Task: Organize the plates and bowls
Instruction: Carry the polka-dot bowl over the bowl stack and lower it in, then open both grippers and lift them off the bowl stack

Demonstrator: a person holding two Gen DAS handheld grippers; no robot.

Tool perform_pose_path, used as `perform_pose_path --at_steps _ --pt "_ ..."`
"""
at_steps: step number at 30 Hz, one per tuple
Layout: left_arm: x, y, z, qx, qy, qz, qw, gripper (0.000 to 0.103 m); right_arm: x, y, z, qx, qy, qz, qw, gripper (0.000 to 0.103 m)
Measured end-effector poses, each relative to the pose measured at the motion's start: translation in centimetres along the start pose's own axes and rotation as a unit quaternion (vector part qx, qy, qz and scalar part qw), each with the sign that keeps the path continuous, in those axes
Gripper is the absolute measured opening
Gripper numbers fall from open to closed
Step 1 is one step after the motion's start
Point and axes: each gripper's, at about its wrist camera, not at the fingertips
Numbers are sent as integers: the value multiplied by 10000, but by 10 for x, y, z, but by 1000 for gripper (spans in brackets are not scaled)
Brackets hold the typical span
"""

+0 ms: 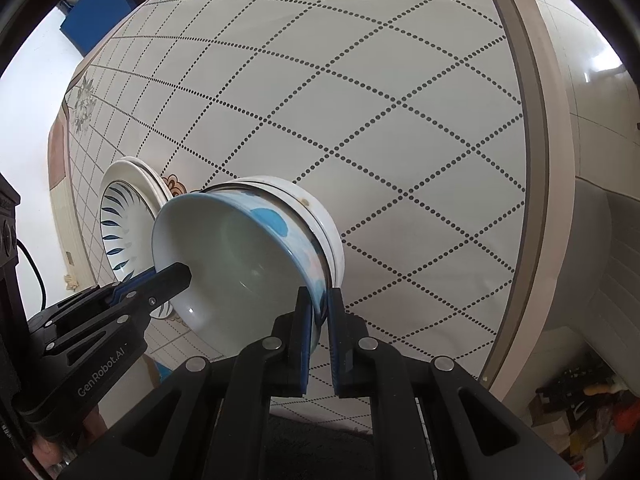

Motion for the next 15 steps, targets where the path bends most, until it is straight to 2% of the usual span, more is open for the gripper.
perform_pose_path --at_steps 9,13,15 --pt "-17 10 11 161 321 -308 9989 9 -6 3 12 -31 157 9 9999 14" --pt "-33 15 23 279 602 -521 9964 10 -19 -1 24 -94 462 229 9986 16" --pt "-42 18 33 414 813 -717 9932 10 -29 -2 33 -141 728 487 9961 16"
Point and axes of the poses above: each gripper's, at about its wrist camera, not at the fingertips, and x roughly the way its jaws point, y to its right, z to its underside, and after that the axes turned 15 degrees about z, right-handed
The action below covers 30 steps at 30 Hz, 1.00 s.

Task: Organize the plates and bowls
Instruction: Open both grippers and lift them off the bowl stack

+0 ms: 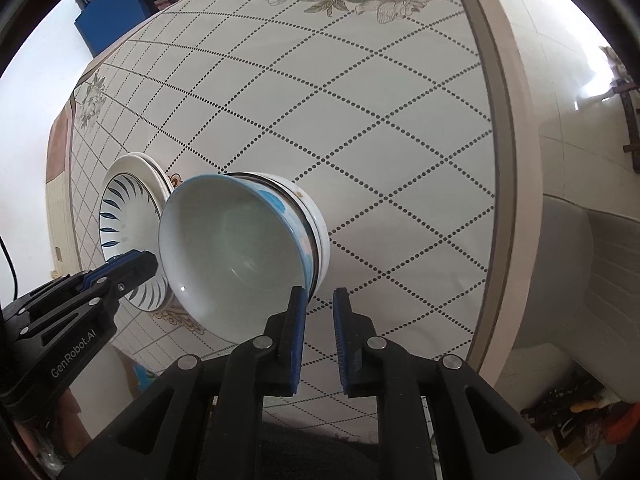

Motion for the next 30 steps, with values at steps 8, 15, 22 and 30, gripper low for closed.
perform_pose_path --at_steps 8,15,22,30 --pt "-39 15 43 424 577 -171 9973 11 -49 8 48 -140 943 667 9932 17" --pt "-75 33 75 699 1202 -303 9898 63 -96 7 99 -176 1685 632 9835 88" --pt "-106 42 95 796 1695 -327 9818 90 -131 13 137 32 2237 923 9703 101" --pt "-130 51 116 790 1984 -276 9765 90 -161 21 166 246 2643 975 9592 103"
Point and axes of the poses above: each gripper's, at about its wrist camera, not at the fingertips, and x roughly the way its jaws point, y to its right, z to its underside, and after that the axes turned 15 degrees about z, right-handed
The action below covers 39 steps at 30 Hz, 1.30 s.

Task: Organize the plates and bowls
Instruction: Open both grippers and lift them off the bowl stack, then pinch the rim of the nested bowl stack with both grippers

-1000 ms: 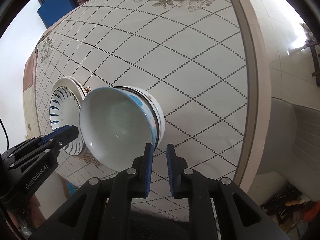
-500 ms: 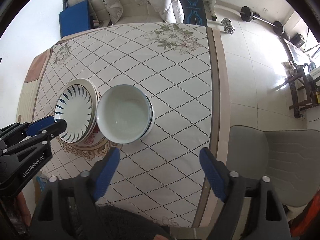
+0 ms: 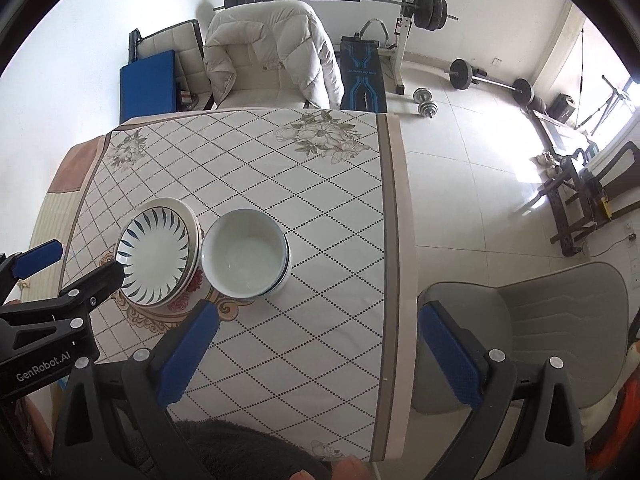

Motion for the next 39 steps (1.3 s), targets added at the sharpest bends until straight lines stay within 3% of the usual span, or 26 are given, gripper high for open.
perform_pose_path --at_steps 9,11,13,20,22,26,29,32,34,39 --pt "-3 9 6 -3 49 41 10000 93 -7 24 10 319 -38 7 9995 103" --pt "0 11 5 19 133 191 9997 103 -5 27 11 344 -41 8 9994 103" --pt "3 13 3 121 255 239 9993 103 -3 31 9 400 -46 23 9992 103" --pt "36 10 -15 311 94 -55 9995 103 13 40 -8 397 233 126 9989 103" --pt "58 2 -22 302 -154 -285 9990 103 27 39 -16 363 175 123 9991 103" --pt "109 -21 -38 183 -765 -295 9965 103 75 38 -29 581 -350 -575 9960 103" --pt "149 -36 -47 -49 -1357 236 9904 103 117 29 -36 672 -743 -1146 9883 103" --pt "182 -42 -56 -28 -1707 684 9830 102 160 12 -39 594 -1173 -1462 9805 103" --pt "199 -42 -62 57 -1912 823 9781 94 183 0 -35 598 -1395 -1599 9754 103" --pt "235 -42 -71 137 -2576 1352 9566 91 228 -34 -26 433 -1856 -1900 9631 103"
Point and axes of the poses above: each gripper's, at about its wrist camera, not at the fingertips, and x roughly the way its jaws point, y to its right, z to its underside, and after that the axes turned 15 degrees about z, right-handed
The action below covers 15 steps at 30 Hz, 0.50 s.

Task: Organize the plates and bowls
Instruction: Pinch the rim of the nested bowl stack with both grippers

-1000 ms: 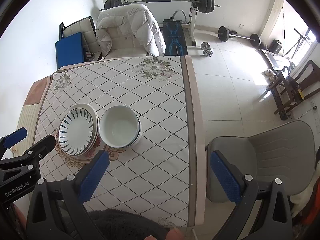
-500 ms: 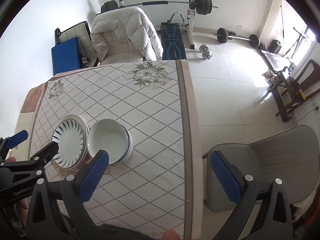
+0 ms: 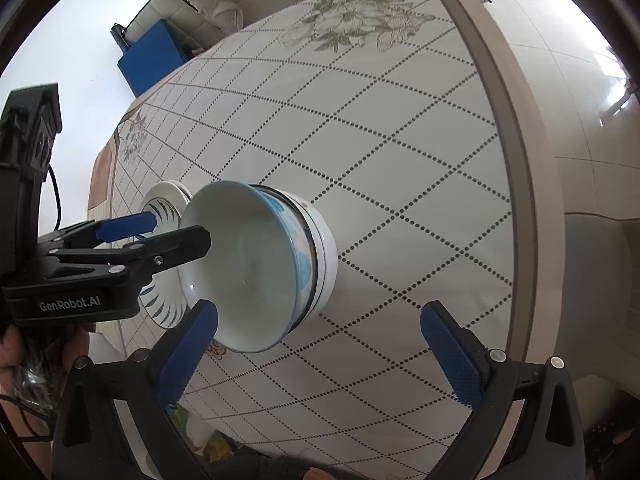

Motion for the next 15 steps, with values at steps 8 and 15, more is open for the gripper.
perform_pose_path --at_steps 8,15 --pt "34 -14 -18 -139 -541 545 9970 62 57 -5 -11 269 -564 -530 9966 102" --pt "49 -22 -17 -287 -655 735 9947 45 93 -2 -16 563 -891 -994 9894 101"
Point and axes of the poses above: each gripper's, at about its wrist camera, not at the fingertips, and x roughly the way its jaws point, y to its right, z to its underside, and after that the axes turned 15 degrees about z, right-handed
